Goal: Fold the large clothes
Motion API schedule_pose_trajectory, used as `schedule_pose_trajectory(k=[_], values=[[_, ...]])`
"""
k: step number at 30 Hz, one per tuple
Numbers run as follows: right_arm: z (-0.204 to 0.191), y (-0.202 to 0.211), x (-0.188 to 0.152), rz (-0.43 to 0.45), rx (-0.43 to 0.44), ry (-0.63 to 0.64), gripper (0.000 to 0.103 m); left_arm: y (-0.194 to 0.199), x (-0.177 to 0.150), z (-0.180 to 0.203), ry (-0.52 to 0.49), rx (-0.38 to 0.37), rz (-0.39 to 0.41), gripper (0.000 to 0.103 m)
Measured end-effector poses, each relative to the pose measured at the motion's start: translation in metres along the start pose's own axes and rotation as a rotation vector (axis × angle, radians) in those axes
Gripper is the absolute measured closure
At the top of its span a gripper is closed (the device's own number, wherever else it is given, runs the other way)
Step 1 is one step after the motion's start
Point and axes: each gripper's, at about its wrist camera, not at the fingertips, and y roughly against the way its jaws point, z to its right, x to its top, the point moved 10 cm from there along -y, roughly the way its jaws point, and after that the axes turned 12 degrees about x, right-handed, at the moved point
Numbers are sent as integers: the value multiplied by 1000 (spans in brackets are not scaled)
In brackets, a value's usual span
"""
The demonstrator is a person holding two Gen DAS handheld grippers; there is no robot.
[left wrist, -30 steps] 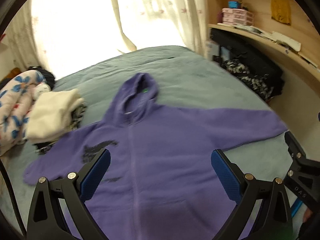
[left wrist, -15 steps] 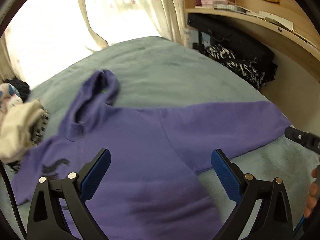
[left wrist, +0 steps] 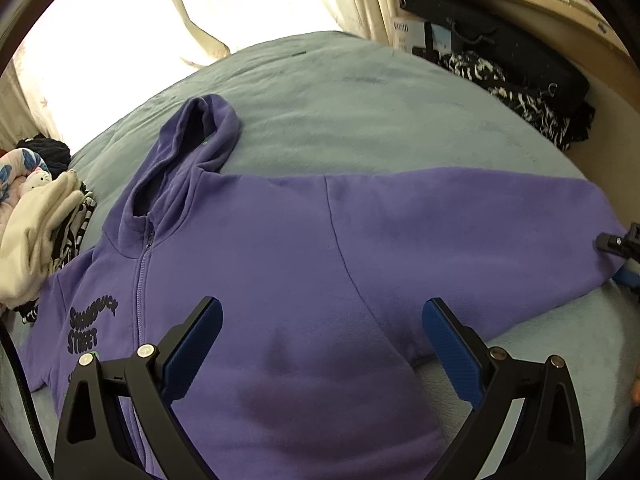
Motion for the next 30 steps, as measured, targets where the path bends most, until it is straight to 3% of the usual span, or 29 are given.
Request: schedule_pose_trajectory(k=[2,3,4,7,10,14,17,20,21,23,26,28,30], values=[[-2,-3,5,8,-47,32,62,-4,-1,-6,-18,46,0,3],[-4,-2,8,15,-65,50,81,-5,-1,-10,-21,63,2,3],[-10,2,10,31,-63,70,90,-6,-2,-17,-15,74,-4,3],[-51,23,12,117,-70,216,92,-7,-7,-43,26,71,-26,3],[-126,38,-10,135,27,406,92,-4,-13,-77,74,81,-24,3],[-223,39,-80,61,170,650,92,-1,-25,-130,153,94,-19,3],[-263,13,-150,-61,221,783,90,-6,-43,-162,216,67,-53,3],[-259,-22,-200,-203,177,844,80,-18,-65,-178,250,22,-99,3],[-252,-34,-217,-266,167,832,73,-22,-73,-182,258,6,-116,3],[-238,-43,-240,-340,173,801,68,-32,-87,-184,272,-32,-155,3],[-226,-29,-254,-330,188,769,61,-40,-103,-179,294,-110,-191,3],[-220,-17,-258,-327,223,721,48,-42,-108,-168,294,-184,-210,3],[-211,-8,-258,-321,243,665,44,-46,-113,-160,299,-245,-235,4]])
